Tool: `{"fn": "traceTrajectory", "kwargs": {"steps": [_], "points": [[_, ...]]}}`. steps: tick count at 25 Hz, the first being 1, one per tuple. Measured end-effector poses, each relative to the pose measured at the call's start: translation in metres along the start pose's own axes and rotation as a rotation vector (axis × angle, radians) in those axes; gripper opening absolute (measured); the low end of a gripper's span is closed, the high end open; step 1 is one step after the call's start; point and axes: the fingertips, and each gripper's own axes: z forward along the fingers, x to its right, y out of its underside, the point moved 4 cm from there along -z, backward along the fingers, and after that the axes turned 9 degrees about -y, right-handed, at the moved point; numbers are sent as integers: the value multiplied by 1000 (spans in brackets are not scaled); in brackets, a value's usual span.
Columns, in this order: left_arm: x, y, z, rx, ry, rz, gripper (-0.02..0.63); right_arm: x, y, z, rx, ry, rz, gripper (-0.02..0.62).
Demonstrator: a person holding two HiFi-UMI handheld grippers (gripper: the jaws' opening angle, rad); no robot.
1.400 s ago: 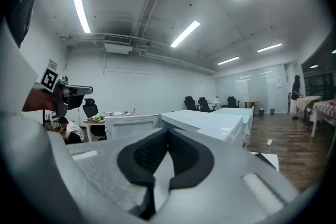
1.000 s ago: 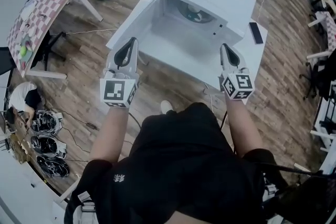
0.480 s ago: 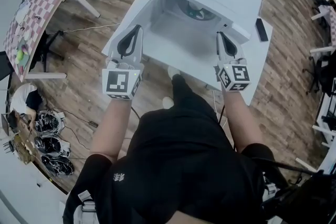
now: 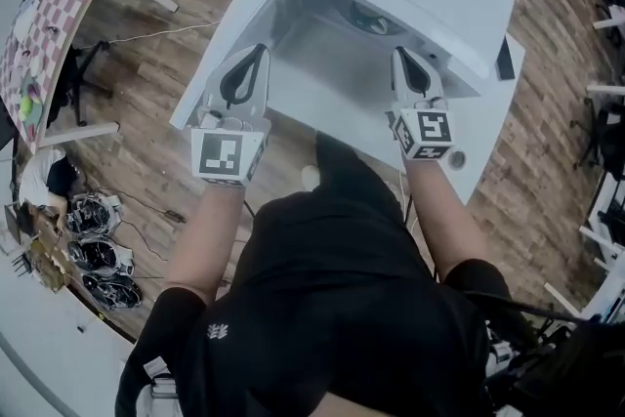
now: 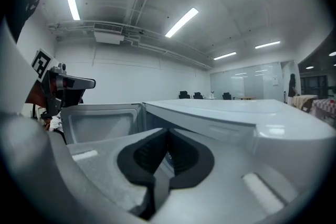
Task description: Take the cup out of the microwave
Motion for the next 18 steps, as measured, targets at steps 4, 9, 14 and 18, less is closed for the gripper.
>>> {"fn": "traceTrajectory", "kwargs": {"steps": [4,9,14,18], "points": [[-1,14,27,-12,23,-4,3,10,20,29,-2,11,15,3],[-4,29,47,4,45,-14,3,19,35,55,-9,29,2,3],[4,45,59,-5,60,-38,3,23,47,68,-20,26,10,23],[11,54,67,-25,71,-53,3,30,58,76,-23,18,16,70]]}}
